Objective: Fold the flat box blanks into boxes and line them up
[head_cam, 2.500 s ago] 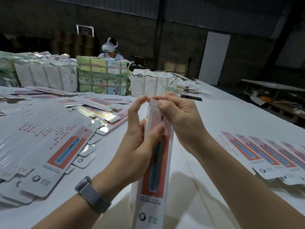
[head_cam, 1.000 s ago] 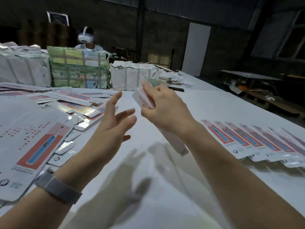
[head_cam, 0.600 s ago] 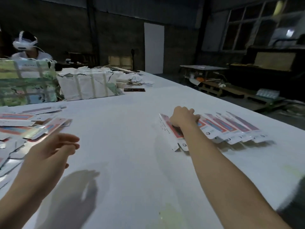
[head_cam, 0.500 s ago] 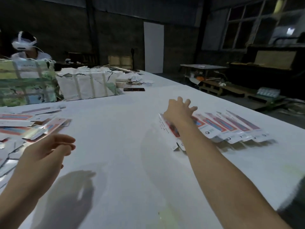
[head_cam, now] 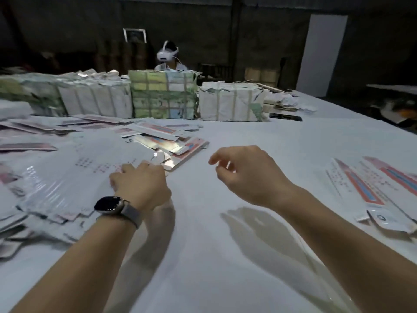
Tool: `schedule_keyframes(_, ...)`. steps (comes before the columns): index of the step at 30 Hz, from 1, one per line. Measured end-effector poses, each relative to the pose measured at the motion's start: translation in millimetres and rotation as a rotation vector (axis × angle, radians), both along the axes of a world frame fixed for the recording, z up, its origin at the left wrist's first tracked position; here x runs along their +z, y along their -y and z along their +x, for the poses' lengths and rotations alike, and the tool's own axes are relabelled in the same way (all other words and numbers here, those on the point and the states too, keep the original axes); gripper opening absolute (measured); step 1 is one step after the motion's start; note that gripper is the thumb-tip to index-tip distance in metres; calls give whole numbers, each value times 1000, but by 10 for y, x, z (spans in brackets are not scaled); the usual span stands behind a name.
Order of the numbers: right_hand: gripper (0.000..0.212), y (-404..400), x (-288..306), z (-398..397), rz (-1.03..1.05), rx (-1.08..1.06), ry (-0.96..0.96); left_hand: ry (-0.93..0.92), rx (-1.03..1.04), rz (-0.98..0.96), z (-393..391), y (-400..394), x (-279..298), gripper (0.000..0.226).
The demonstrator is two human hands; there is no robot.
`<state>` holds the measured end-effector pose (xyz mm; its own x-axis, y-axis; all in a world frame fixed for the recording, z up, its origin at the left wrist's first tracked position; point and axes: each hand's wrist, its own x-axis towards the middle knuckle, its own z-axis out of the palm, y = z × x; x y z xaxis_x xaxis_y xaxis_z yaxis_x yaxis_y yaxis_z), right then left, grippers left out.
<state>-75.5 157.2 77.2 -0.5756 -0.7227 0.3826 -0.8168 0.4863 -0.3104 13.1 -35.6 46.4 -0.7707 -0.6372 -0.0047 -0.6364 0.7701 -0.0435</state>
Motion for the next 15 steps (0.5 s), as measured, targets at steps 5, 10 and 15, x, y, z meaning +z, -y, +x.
schedule_keyframes(5,24,28,-155,-22,15,39,-11,54,-41,-52,3,21,4,41)
schedule_keyframes(10,21,29,-218,-55,-9,35,-3,17,-70,-96,33,24,32,34)
schedule_keyframes(15,20,35,-253,-62,-1,35,19,-6,-28,-71,30,45,40,31)
